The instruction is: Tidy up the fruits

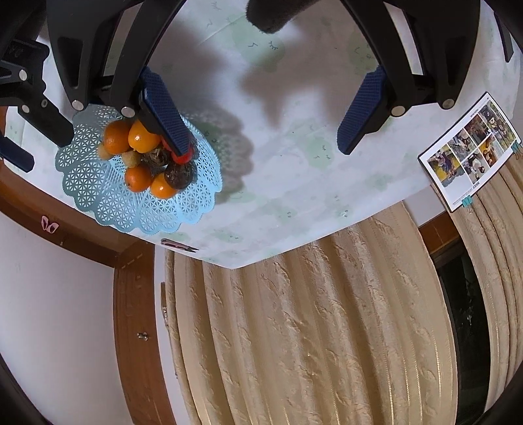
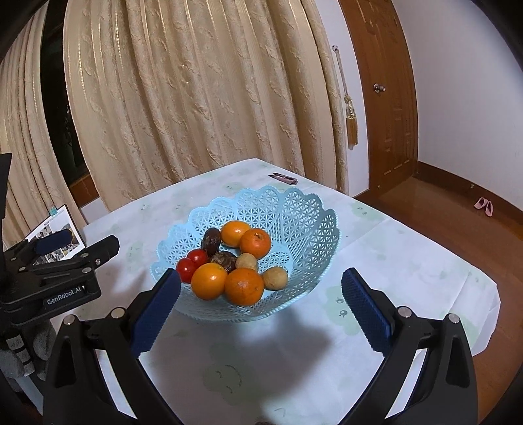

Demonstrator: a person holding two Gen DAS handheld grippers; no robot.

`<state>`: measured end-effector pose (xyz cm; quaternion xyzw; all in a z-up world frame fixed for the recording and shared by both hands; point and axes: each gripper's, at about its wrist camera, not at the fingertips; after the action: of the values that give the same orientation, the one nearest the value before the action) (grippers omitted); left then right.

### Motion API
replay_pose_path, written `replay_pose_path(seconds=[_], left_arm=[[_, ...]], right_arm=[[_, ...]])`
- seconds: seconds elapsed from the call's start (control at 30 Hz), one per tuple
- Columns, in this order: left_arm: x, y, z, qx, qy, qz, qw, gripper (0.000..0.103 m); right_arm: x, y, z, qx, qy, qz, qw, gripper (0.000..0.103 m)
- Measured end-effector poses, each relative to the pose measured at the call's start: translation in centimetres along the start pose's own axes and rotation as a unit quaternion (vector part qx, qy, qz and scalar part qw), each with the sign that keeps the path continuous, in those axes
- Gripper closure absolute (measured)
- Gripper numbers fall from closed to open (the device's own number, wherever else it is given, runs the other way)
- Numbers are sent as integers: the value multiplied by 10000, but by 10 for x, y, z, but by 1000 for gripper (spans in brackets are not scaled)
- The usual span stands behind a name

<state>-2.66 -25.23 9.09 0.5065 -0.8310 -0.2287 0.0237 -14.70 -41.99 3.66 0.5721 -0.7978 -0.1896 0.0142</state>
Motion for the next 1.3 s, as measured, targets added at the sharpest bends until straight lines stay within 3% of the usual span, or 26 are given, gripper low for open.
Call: replay_pose_path(seconds=[1.3], left_arm=[[25,5,7,81,-411,-26,9991,9]], right_arm=[[-16,-1,8,126,613,359,9974,3]])
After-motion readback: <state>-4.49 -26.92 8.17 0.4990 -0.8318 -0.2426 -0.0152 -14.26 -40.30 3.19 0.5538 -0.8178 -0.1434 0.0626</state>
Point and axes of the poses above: each gripper's, at about its wrist camera, not at the fingertips, and y roughly against the way its jaws point, x to its right, z to its underside, and after that the axes turned 9 degrees about x, right-handed
